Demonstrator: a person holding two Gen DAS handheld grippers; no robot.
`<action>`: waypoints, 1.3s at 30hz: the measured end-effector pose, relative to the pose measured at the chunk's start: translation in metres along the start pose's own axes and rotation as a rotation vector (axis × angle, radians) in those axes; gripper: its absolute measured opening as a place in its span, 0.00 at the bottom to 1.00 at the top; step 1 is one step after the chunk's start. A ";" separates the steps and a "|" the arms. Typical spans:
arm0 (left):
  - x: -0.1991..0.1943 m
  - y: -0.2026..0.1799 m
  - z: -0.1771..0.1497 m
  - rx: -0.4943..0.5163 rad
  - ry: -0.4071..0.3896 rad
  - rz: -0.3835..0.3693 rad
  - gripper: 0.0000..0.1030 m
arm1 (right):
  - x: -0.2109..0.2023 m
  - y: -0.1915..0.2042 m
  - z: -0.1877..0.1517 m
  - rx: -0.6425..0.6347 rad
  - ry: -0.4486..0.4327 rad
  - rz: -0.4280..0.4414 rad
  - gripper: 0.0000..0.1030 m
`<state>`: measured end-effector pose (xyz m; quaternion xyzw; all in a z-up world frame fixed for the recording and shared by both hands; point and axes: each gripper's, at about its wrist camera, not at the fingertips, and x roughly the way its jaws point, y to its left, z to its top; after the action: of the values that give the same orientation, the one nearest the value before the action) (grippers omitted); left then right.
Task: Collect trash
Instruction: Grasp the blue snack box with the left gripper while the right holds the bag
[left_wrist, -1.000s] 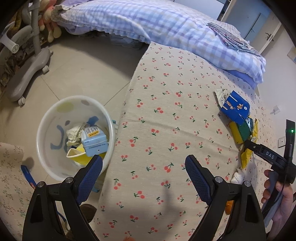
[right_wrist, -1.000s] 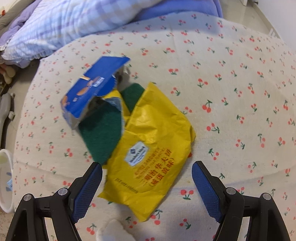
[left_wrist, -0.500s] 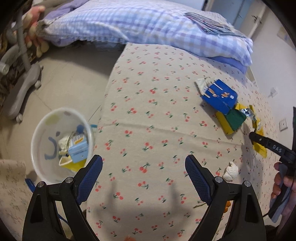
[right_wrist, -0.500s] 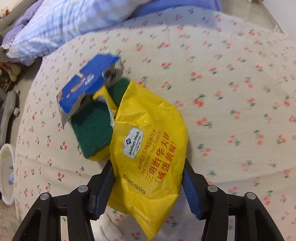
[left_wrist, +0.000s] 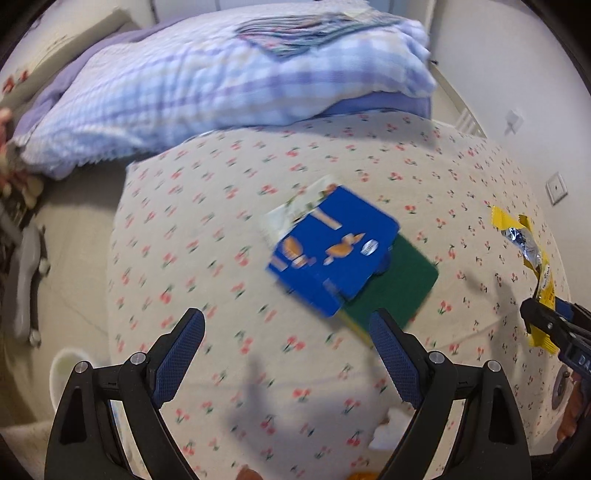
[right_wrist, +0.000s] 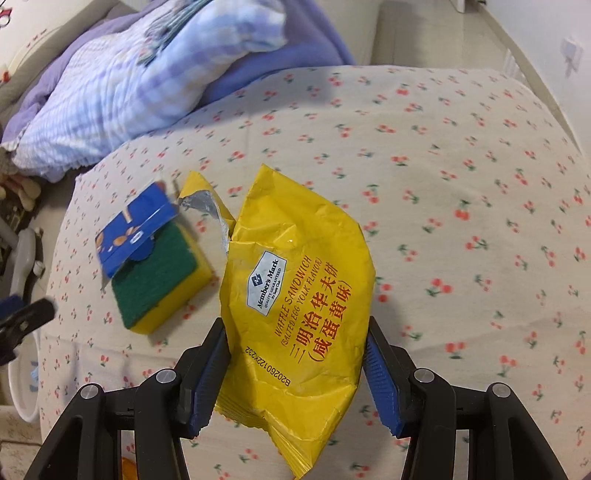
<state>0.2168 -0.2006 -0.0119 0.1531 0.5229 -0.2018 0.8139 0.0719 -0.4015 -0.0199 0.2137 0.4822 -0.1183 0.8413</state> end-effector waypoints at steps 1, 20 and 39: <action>0.004 -0.006 0.005 0.023 -0.001 -0.003 0.90 | -0.001 -0.005 0.000 0.006 -0.001 -0.001 0.58; 0.065 -0.031 0.041 0.072 0.043 -0.087 0.89 | -0.012 -0.044 -0.003 0.068 0.002 0.024 0.58; 0.021 -0.004 0.027 -0.060 -0.051 -0.009 0.13 | -0.016 -0.024 -0.003 0.037 -0.011 0.029 0.58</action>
<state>0.2436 -0.2202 -0.0201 0.1210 0.5085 -0.1936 0.8303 0.0512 -0.4214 -0.0136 0.2353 0.4723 -0.1160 0.8415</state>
